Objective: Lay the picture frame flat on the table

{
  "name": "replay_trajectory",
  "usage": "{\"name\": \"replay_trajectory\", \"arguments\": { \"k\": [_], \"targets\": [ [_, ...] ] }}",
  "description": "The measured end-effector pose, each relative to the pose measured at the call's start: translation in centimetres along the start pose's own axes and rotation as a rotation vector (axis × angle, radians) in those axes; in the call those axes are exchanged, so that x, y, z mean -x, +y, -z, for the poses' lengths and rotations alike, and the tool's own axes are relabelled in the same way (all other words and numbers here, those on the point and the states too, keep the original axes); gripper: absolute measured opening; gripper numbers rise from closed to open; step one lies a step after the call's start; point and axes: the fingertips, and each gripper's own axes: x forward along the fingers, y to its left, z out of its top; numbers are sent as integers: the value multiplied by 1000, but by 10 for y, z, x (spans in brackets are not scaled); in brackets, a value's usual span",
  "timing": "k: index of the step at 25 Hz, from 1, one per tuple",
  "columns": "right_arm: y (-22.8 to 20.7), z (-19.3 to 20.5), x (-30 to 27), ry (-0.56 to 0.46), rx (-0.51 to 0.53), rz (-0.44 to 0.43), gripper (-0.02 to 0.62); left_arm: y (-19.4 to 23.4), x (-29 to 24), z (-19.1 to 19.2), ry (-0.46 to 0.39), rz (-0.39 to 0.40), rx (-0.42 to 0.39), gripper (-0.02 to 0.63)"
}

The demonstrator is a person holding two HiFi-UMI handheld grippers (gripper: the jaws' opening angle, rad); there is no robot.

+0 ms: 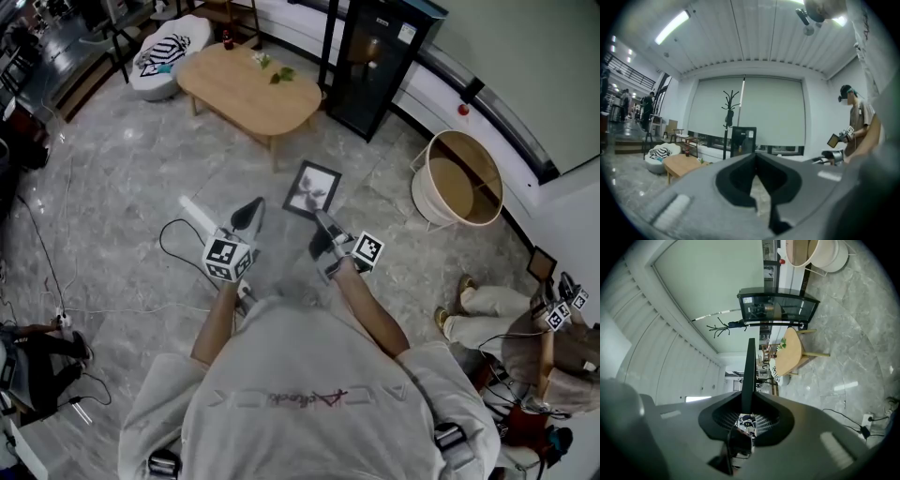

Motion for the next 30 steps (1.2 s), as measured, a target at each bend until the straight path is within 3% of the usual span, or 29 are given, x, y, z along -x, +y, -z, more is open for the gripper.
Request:
{"name": "replay_trajectory", "arguments": {
  "k": [18,30],
  "targets": [
    [-9,-37,22,60,-25,-18,74,-35,-34,-1,-11,-68,-28,0],
    [-17,-45,21,56,-34,-9,74,-36,-49,6,4,-59,-24,0]
  ]
}}
